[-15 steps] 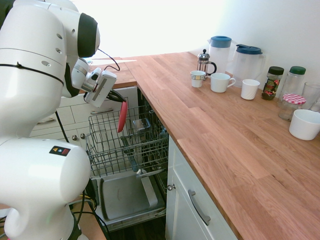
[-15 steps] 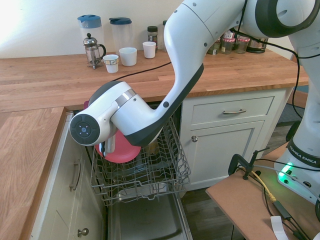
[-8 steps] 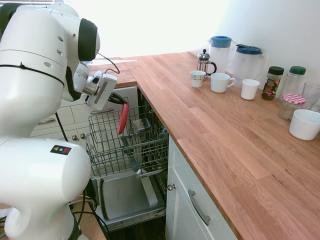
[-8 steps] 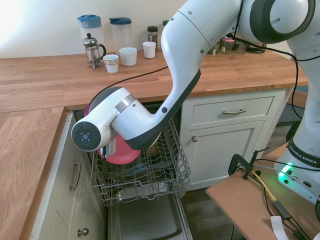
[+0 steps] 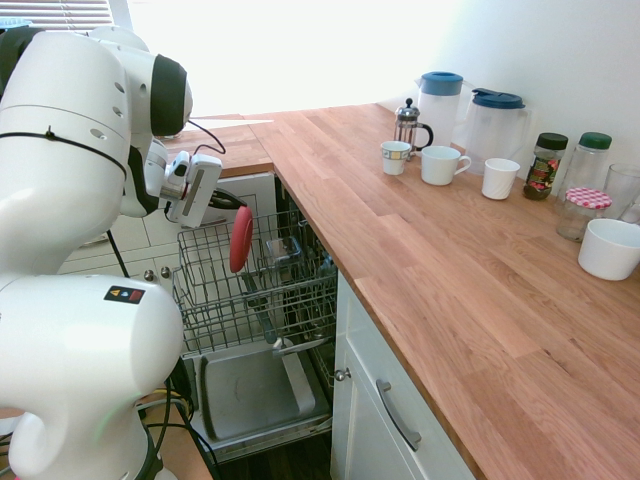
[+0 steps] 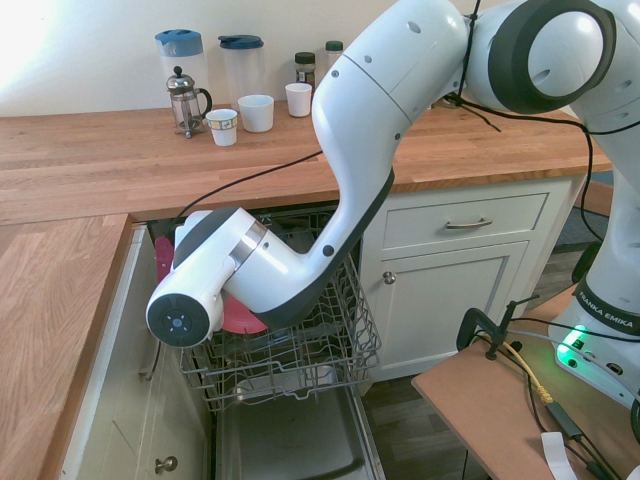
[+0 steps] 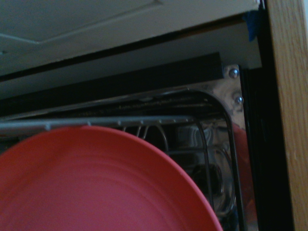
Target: Put the plate in the dishwasher
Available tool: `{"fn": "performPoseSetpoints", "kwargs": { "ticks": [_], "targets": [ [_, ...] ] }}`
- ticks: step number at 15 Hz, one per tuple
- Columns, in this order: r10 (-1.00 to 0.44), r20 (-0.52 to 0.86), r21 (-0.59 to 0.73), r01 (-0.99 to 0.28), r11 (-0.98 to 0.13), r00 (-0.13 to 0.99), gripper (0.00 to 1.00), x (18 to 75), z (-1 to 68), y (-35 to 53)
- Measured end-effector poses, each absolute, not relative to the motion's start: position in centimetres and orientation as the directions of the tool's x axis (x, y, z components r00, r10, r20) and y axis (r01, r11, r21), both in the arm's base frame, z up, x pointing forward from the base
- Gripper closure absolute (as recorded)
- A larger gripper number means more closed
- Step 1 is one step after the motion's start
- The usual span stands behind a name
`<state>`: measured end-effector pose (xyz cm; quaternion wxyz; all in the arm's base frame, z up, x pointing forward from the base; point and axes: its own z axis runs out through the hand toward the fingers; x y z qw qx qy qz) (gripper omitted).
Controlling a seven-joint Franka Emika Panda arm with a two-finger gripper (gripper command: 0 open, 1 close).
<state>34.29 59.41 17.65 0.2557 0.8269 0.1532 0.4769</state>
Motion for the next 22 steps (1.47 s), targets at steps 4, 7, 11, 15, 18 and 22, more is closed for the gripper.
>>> {"fn": "performPoseSetpoints", "kwargs": {
  "ticks": [4, 7, 11, 15, 18, 22],
  "targets": [
    [0.546, 0.713, 0.572, 0.085, -0.816, 0.440, 1.00, 34.0, 16.6, 60.1],
    [0.574, 0.707, 0.558, 0.173, -0.812, 0.413, 1.00, 33.7, 15.2, 60.6],
    [0.579, 0.695, 0.557, 0.190, -0.809, 0.428, 0.00, 33.5, 13.1, 60.1],
    [0.580, 0.694, 0.550, 0.205, -0.810, 0.427, 0.00, 33.0, 13.0, 60.4],
    [0.582, 0.694, 0.541, 0.227, -0.810, 0.424, 0.00, 32.6, 13.0, 60.7],
    [0.575, 0.701, 0.533, 0.227, -0.815, 0.422, 0.00, 32.5, 13.7, 61.0]
  ]
}}
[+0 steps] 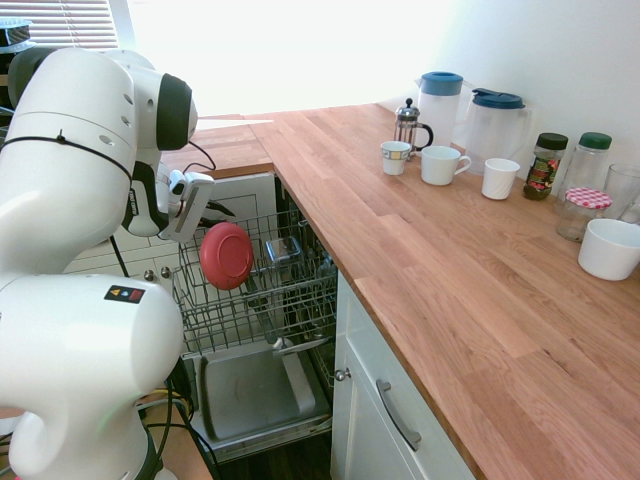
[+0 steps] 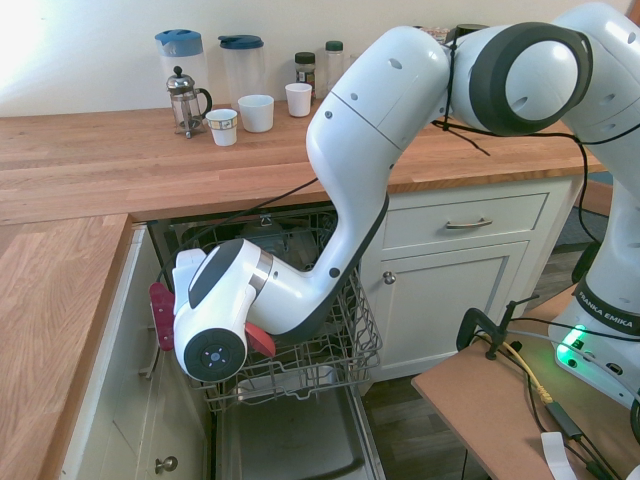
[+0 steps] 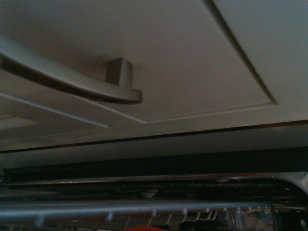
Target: Put the plate in the dishwasher
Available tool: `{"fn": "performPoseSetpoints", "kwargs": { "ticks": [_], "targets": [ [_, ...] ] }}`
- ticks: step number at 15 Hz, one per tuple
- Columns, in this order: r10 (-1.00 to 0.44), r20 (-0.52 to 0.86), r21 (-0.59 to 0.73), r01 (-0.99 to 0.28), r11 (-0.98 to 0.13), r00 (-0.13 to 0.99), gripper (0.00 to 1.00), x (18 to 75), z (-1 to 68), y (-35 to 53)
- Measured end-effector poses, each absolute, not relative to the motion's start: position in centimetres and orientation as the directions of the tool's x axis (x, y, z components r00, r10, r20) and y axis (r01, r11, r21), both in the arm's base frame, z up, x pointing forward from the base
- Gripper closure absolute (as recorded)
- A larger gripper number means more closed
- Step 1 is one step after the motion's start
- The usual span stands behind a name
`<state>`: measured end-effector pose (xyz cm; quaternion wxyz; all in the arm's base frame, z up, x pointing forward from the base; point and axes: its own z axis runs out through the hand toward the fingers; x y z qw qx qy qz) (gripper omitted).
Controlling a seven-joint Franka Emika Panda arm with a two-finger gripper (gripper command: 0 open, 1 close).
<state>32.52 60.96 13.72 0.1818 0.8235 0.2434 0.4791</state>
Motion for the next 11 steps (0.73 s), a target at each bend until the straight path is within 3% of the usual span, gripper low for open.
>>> {"fn": "performPoseSetpoints", "kwargs": {
  "ticks": [11],
  "targets": [
    [0.496, 0.720, 0.457, 0.206, -0.865, 0.486, 0.00, 30.5, 23.1, 57.6]
  ]
}}
